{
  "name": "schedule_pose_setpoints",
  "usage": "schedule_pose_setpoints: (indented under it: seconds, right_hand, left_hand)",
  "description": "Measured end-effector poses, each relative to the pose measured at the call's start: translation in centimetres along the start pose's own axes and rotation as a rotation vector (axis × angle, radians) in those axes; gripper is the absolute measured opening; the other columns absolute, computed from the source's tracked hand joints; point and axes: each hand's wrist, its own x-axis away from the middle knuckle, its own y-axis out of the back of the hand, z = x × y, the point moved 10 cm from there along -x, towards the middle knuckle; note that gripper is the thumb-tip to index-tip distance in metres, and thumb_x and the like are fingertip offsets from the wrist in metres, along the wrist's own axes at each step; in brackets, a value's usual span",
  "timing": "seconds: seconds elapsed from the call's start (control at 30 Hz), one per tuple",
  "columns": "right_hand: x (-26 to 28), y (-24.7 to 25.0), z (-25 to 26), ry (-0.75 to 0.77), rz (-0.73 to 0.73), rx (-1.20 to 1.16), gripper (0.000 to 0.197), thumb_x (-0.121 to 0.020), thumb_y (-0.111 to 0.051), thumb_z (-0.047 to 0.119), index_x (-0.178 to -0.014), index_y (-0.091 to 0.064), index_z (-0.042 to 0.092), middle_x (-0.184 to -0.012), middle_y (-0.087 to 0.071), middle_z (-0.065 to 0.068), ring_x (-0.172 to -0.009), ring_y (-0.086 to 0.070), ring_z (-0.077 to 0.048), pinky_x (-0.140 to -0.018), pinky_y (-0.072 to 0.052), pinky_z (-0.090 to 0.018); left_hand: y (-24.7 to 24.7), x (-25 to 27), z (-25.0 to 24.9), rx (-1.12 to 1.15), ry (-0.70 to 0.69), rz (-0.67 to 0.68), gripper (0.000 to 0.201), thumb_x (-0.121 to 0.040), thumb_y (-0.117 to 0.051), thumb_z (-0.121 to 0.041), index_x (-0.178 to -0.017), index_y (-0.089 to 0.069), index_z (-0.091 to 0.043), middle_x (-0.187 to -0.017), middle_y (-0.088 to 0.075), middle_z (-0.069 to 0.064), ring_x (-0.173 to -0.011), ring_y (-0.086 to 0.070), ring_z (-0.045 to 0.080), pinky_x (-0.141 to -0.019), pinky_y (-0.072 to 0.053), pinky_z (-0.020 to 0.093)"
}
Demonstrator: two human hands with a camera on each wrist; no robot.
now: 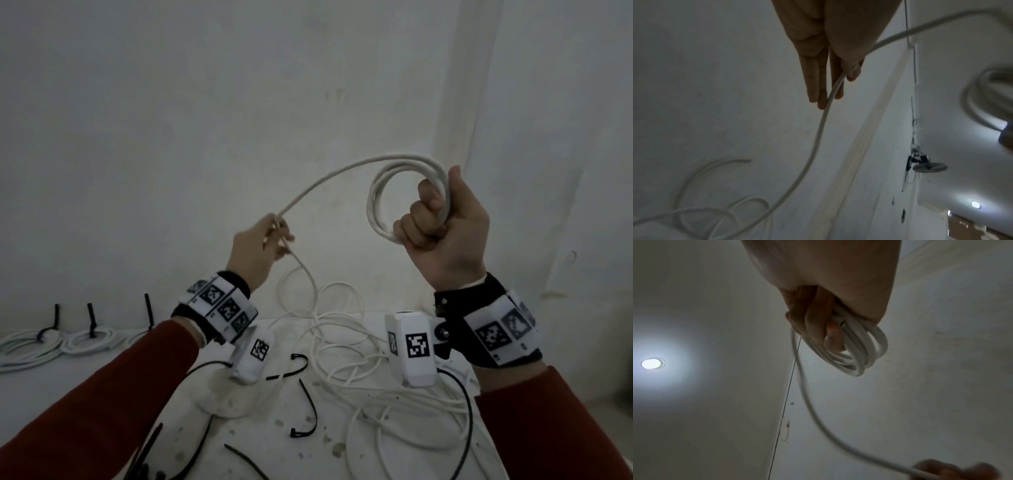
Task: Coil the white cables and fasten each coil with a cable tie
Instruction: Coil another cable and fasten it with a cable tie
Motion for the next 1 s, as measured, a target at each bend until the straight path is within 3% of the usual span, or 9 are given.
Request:
schedule_pose_setpoints:
  seconds: [0.07,0.23,0.3,0.4,0.53,0.67,0.77,0.83,1.0]
  right_hand:
    - [0.1,0.2,-0.4,-0.010,-0.002,0.001,0.058,-0.098,-0.022,0.044,-0.051,-0.046,0.021,-0.033,-0.023,0.009,-0.037,-0.006,-0.014,-0.040,-0.018,-0.023]
    - [0.6,-0.1,-1.7,-0.071,0.027,0.000,0.055,-0.096,-0.024,0.046,-0.050,-0.041,0.021,-0.040,-0.010,0.004,-0.037,-0.005,-0.015,-0.042,-0.017,-0.025]
    - [0.8,-0.6,-2.0,-0.113,0.068,0.016,0.052,-0.094,-0.026,0.047,-0.050,-0.035,0.022,-0.040,-0.008,0.004,-0.036,-0.004,-0.015,-0.042,-0.015,-0.025]
    - [1.6,-1.9,-2.7,-0.183,0.194,0.020,0.045,-0.093,-0.026,0.047,-0.054,-0.026,0.023,-0.038,-0.009,0.005,-0.035,-0.005,-0.015,-0.042,-0.015,-0.026]
    - [2.4,-4.3,-2.6,-0.217,0.418,-0.154,0.043,-0.097,-0.028,0.045,-0.060,-0.030,0.021,-0.039,-0.018,0.006,-0.035,-0.014,-0.015,-0.044,-0.022,-0.026]
    - [2.3,-5.4,-1.7,-0.173,0.487,-0.347,0.043,-0.099,-0.027,0.043,-0.064,-0.035,0.019,-0.042,-0.023,0.004,-0.037,-0.018,-0.015,-0.047,-0.025,-0.027]
    - [1.7,-5.5,-1.1,-0.092,0.438,-0.531,0.048,-0.101,-0.029,0.039,-0.065,-0.046,0.012,-0.043,-0.025,0.002,-0.038,-0.020,-0.015,-0.047,-0.027,-0.028]
    - [1.1,-4.6,-0.7,0.020,0.303,-0.602,0.052,-0.102,-0.025,0.039,-0.065,-0.047,0.012,-0.042,-0.023,0.003,-0.037,-0.018,-0.014,-0.047,-0.028,-0.027]
    - [-0.4,-2.4,-0.5,0.258,-0.013,-0.639,0.052,-0.103,-0.023,0.034,-0.062,-0.049,0.014,-0.044,-0.033,0.001,-0.040,-0.029,-0.013,-0.049,-0.032,-0.025]
  left_hand:
    - [1.7,-1.1,-2.3,0.001,-0.073,-0.065,0.012,-0.097,-0.048,-0.007,-0.088,-0.054,-0.012,-0.080,-0.066,0.002,-0.069,-0.067,0.024,-0.068,-0.058,0.028]
    - [4.1,-2.7,-6.2,-0.107,-0.281,-0.100,0.013,-0.095,-0.050,-0.004,-0.089,-0.055,-0.014,-0.079,-0.064,0.002,-0.077,-0.069,0.023,-0.072,-0.059,0.035]
    - [5.1,-3.3,-6.6,-0.182,-0.342,-0.114,0.014,-0.095,-0.050,-0.004,-0.091,-0.057,-0.014,-0.081,-0.063,0.007,-0.079,-0.068,0.027,-0.072,-0.059,0.040]
    - [6.9,-4.2,-6.8,-0.362,-0.415,-0.124,0.014,-0.095,-0.047,-0.001,-0.094,-0.061,-0.005,-0.083,-0.063,0.007,-0.073,-0.066,0.032,-0.067,-0.059,0.040]
    - [7.5,-4.2,-6.4,-0.720,-0.458,-0.042,0.020,-0.092,-0.046,0.002,-0.101,-0.063,-0.004,-0.080,-0.064,0.008,-0.064,-0.061,0.031,-0.064,-0.055,0.044]
    - [6.0,-1.8,-4.8,-0.974,-0.492,0.144,0.043,-0.084,-0.049,0.014,-0.120,-0.059,-0.008,-0.084,-0.062,0.017,-0.065,-0.060,0.033,-0.057,-0.051,0.042]
    - [5.2,0.4,-4.0,-1.087,-0.570,0.231,0.069,-0.073,-0.059,0.020,-0.132,-0.051,-0.014,-0.083,-0.063,0.013,-0.062,-0.060,0.029,-0.046,-0.040,0.028]
    - [4.5,2.3,-4.4,-1.148,-0.676,0.253,0.078,-0.063,-0.070,0.019,-0.131,-0.051,-0.014,-0.076,-0.062,0.007,-0.056,-0.058,0.025,-0.041,-0.037,0.025]
    - [2.1,7.7,-7.1,-1.197,-0.894,0.321,0.068,-0.055,-0.083,0.005,-0.119,-0.063,-0.005,-0.071,-0.063,0.004,-0.052,-0.058,0.022,-0.035,-0.034,0.021]
